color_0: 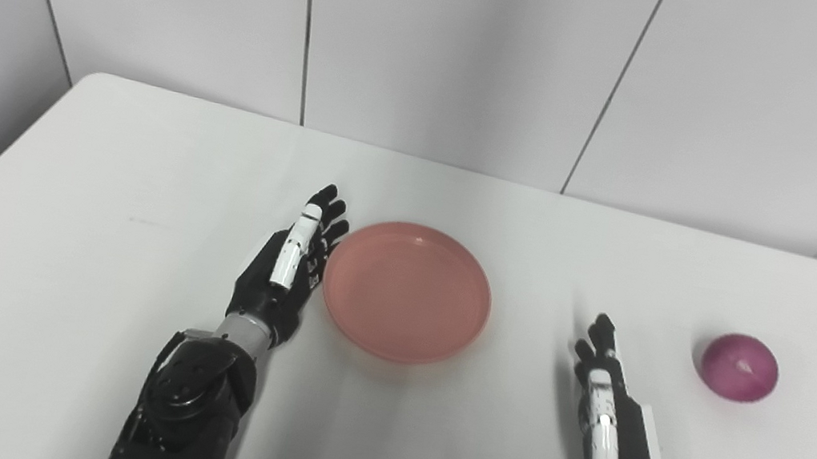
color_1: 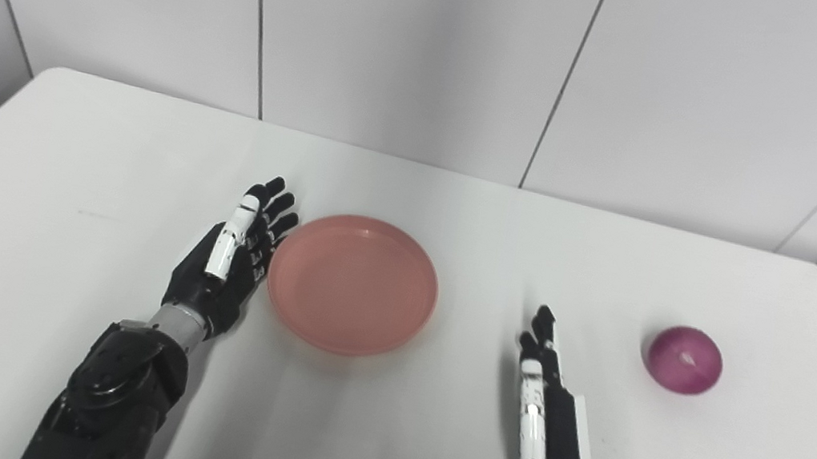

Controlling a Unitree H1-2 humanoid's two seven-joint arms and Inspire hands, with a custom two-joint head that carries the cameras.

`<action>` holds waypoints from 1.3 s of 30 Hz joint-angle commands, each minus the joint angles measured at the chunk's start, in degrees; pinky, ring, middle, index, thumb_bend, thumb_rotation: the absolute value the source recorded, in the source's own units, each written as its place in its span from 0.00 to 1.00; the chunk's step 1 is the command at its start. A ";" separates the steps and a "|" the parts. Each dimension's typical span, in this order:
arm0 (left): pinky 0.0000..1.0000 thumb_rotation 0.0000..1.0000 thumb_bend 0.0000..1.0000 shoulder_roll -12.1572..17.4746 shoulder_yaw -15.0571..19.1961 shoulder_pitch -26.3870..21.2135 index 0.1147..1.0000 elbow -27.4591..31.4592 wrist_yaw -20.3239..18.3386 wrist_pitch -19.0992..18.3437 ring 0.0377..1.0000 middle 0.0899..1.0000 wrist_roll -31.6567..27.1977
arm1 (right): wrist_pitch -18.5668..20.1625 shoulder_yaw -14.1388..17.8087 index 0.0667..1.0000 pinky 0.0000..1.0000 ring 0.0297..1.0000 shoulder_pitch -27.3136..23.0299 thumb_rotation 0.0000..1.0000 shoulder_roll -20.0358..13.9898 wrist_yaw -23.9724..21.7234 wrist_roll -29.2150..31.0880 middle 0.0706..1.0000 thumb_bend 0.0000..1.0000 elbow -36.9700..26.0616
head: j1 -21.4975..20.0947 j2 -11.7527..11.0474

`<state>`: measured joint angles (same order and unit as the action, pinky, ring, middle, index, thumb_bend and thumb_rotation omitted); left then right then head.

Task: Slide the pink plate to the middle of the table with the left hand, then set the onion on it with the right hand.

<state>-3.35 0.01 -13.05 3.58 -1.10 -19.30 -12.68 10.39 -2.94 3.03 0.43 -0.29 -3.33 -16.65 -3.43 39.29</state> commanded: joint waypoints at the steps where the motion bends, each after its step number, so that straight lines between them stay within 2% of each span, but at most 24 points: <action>1: 0.97 1.00 0.44 -0.62 -1.10 -0.36 0.97 2.39 -1.29 0.31 0.98 0.99 -0.02 | 0.48 -0.35 1.00 1.00 0.99 -0.92 1.00 1.05 0.34 -0.01 1.00 0.31 -1.48 | -0.42 0.11; 11: 0.97 1.00 0.48 -0.43 -2.75 1.16 0.97 2.41 -3.80 1.16 0.98 0.99 -0.70 | 0.17 -0.75 1.00 1.00 0.98 -1.04 1.00 1.76 0.65 -1.06 1.00 0.30 -1.16 | -2.32 0.39; 29: 0.96 1.00 0.47 -0.68 -2.14 1.99 0.97 1.20 -4.84 2.93 0.98 0.99 -0.68 | 0.21 -0.39 1.00 1.00 0.97 -1.51 1.00 1.69 1.00 -2.32 1.00 0.35 -1.54 | -3.84 0.49; 35: 0.97 1.00 0.47 -0.40 -1.84 2.32 0.97 1.15 -5.30 2.95 0.98 0.99 -0.67 | -0.68 0.78 1.00 0.99 0.95 -2.36 1.00 0.94 1.74 -3.20 0.98 0.26 -2.89 | -5.33 0.46; 39: 0.98 1.00 0.47 -0.23 -1.65 2.38 0.98 0.85 -5.78 3.23 0.99 1.00 -0.81 | 0.39 1.37 1.00 0.99 0.96 -2.97 1.00 0.50 1.65 -3.33 0.98 0.26 -3.84 | -6.19 0.41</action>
<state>-3.34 -1.61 -10.61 4.19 -5.61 -18.32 -12.47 10.90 -1.87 1.63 1.19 1.13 -6.44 -17.56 -9.66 39.64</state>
